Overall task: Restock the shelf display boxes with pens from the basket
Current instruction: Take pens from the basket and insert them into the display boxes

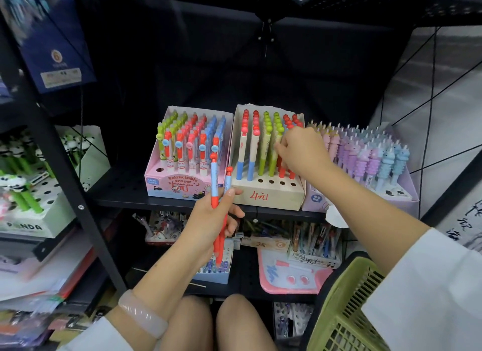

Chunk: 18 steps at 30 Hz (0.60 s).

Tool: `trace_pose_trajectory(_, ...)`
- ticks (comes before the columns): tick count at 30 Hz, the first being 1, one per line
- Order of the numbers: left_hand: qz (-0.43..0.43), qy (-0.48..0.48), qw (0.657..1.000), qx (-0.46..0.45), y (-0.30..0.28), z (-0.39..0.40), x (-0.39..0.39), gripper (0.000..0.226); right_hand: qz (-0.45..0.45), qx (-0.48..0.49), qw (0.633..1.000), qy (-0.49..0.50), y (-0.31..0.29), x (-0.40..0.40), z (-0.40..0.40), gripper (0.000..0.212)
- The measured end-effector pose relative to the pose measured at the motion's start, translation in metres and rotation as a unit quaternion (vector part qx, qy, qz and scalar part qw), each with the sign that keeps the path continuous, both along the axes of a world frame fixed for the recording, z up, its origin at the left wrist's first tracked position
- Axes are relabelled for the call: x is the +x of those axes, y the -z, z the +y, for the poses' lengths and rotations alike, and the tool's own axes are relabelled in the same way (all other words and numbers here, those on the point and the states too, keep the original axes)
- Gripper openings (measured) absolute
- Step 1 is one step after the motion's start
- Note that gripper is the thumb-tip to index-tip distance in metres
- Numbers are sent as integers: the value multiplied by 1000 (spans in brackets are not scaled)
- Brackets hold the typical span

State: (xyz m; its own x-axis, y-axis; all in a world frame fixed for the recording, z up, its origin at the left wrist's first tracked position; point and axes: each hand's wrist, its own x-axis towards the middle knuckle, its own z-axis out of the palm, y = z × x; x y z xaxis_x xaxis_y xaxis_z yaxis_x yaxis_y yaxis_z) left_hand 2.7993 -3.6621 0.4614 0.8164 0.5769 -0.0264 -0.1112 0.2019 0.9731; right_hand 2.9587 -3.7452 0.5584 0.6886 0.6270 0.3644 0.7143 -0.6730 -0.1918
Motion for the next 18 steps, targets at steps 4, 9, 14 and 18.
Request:
trace_pose_trajectory(4,-15,8,1000,-12,2,2,0,20,69,-6,997,-42,13,-13,-4,36)
trace_pose_trajectory(9,-35,41,998,10,0,-5,7,16,342,92,909,-218,31,-48,-6,27)
trace_pose_trajectory(14,-38,62,997,15,-1,-11,10,18,354,161,898,-208,39,-47,-9,21)
trace_pose_trajectory(18,10,43,999,-21,0,-11,7,18,320,335,877,-129,16,-23,-23,17)
